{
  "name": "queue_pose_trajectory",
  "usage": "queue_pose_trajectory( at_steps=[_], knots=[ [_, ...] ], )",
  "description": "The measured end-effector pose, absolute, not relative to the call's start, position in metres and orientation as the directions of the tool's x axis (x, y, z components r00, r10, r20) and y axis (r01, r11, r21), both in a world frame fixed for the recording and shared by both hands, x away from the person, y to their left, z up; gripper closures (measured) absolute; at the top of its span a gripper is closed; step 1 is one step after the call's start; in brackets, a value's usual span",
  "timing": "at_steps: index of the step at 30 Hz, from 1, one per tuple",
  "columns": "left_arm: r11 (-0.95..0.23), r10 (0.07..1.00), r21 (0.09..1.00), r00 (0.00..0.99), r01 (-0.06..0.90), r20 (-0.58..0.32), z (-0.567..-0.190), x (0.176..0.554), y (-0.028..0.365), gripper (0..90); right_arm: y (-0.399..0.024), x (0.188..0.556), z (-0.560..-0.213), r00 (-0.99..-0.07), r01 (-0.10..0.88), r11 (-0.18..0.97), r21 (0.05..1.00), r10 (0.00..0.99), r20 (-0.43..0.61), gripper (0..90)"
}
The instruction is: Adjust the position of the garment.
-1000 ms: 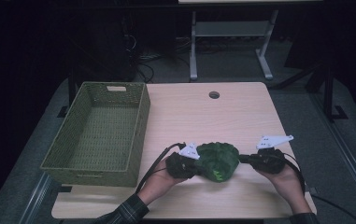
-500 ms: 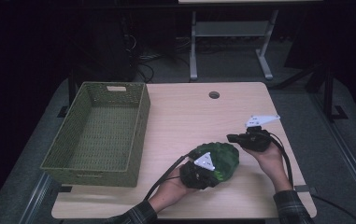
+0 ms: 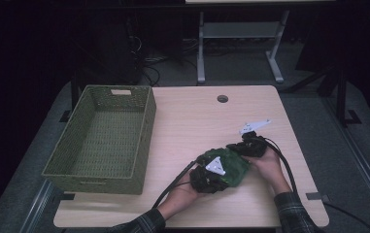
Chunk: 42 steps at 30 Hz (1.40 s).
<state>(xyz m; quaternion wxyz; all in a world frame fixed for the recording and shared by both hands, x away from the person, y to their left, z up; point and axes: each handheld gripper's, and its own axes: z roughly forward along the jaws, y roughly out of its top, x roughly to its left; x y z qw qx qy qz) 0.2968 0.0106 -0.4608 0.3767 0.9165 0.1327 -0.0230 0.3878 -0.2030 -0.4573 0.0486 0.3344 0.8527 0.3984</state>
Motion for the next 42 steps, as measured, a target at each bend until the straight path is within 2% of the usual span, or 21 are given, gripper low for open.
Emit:
queue_pose_trajectory(
  at_steps=[17,26,35,40,42],
  knots=[
    [-0.672,0.305,0.675,0.944,0.306,-0.124,-0.459,0.317,0.039,87.6,-0.218,0.366,-0.458,-0.767,0.54,0.471,0.698,0.617,0.176,90.0],
    [-0.657,0.386,0.668,0.917,0.349,-0.1,-0.456,0.335,0.065,87.4,-0.221,0.346,-0.455,-0.777,0.531,0.495,0.688,0.608,0.163,90.0],
    [-0.653,0.412,0.663,0.907,0.365,-0.093,-0.456,0.342,0.077,87.2,-0.217,0.323,-0.455,-0.797,0.508,0.532,0.678,0.589,0.134,90.0],
    [-0.661,0.402,0.659,0.911,0.359,-0.093,-0.451,0.339,0.081,81.5,-0.23,0.315,-0.455,-0.768,0.506,0.486,0.712,0.629,0.116,80.6],
    [-0.653,0.401,0.667,0.911,0.358,-0.096,-0.447,0.335,0.083,77.1,-0.239,0.311,-0.454,-0.748,0.504,0.454,0.735,0.655,0.108,73.3]
  ],
)
